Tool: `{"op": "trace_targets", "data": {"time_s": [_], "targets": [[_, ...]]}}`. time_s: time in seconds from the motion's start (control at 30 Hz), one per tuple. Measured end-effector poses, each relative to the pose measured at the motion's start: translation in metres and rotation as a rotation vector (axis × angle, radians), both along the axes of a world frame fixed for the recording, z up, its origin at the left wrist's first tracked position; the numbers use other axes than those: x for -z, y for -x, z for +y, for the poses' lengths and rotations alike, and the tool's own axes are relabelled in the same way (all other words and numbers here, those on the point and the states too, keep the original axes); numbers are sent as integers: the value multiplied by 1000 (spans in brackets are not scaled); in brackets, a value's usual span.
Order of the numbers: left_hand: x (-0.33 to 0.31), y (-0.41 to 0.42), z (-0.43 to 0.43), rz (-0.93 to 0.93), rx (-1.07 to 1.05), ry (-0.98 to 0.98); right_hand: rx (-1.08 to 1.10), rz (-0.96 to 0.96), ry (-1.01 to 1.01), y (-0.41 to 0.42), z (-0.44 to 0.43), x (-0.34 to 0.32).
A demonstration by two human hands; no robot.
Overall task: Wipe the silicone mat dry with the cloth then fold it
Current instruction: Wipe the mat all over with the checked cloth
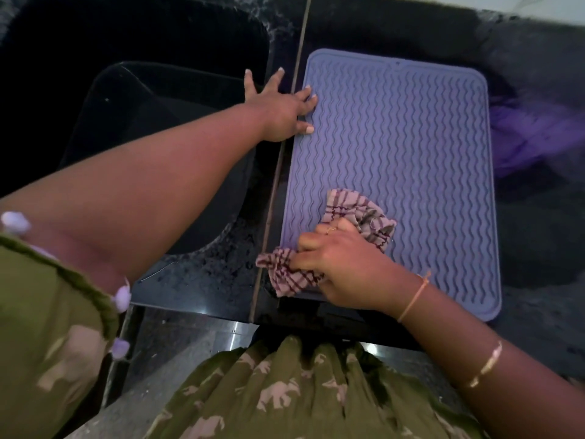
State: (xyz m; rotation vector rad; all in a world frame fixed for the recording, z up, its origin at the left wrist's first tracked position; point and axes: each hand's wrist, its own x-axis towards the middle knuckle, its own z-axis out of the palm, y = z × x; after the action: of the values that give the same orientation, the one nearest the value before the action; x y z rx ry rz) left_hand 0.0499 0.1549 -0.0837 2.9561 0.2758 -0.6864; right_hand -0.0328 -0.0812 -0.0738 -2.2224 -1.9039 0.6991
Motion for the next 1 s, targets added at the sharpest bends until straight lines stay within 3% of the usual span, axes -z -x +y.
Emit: {"op": "trace_targets", "data": {"time_s": [0.1,0.2,0.27,0.33,0.4,0.47,0.53,0.63,1.0], "targets": [[-1,2,-1,4,14,7,-18,145,61,-6,-10,-9],[-3,2,-2,-4,40,-14,157,397,85,-33,-10,-29],[-6,1,-1,-6,72,-43,307,516,-9,-57,-4,-48],[-9,3,0,-49,99,-54,404,444,-178,-83,6,-64],[-9,8,0,-114,63,11,419,173,-330,-108,18,-70],[-7,12,-3,-120,-9,74,396,-99,-340,-122,32,-63],[-6,15,-6,-81,-59,62,369,-182,-221,-117,43,-47],[-4,13,-7,-31,-58,-23,295,-211,-13,-80,45,-14],[-9,6,-15,47,-4,-235,156,41,44,-11,-4,-5]]}}
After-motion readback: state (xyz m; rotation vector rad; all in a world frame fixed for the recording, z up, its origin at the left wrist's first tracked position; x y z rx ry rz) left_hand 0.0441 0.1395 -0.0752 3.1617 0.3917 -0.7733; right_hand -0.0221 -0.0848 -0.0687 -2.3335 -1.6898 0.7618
